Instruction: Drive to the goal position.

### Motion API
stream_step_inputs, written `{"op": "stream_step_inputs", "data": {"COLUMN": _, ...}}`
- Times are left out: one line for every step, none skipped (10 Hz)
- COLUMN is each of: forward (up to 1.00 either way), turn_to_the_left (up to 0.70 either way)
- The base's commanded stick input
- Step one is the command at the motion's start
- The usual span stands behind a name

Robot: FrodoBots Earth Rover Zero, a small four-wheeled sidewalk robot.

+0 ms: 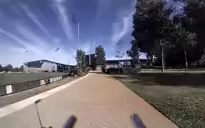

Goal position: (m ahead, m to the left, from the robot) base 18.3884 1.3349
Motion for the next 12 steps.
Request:
{"op": "stream_step_inputs", "data": {"forward": 0.00, "turn_to_the_left": 0.00}}
{"op": "stream_step_inputs", "data": {"forward": 0.00, "turn_to_the_left": 0.00}}
{"op": "stream_step_inputs", "data": {"forward": 0.00, "turn_to_the_left": 0.00}}
{"op": "stream_step_inputs", "data": {"forward": 0.00, "turn_to_the_left": 0.00}}
{"op": "stream_step_inputs", "data": {"forward": 1.00, "turn_to_the_left": 0.11}}
{"op": "stream_step_inputs", "data": {"forward": 1.00, "turn_to_the_left": 0.27}}
{"op": "stream_step_inputs", "data": {"forward": 1.00, "turn_to_the_left": 0.37}}
{"op": "stream_step_inputs", "data": {"forward": 1.00, "turn_to_the_left": 0.19}}
{"op": "stream_step_inputs", "data": {"forward": 1.00, "turn_to_the_left": 0.02}}
{"op": "stream_step_inputs", "data": {"forward": 1.00, "turn_to_the_left": 0.00}}
{"op": "stream_step_inputs", "data": {"forward": 1.00, "turn_to_the_left": 0.00}}
{"op": "stream_step_inputs", "data": {"forward": 1.00, "turn_to_the_left": 0.00}}
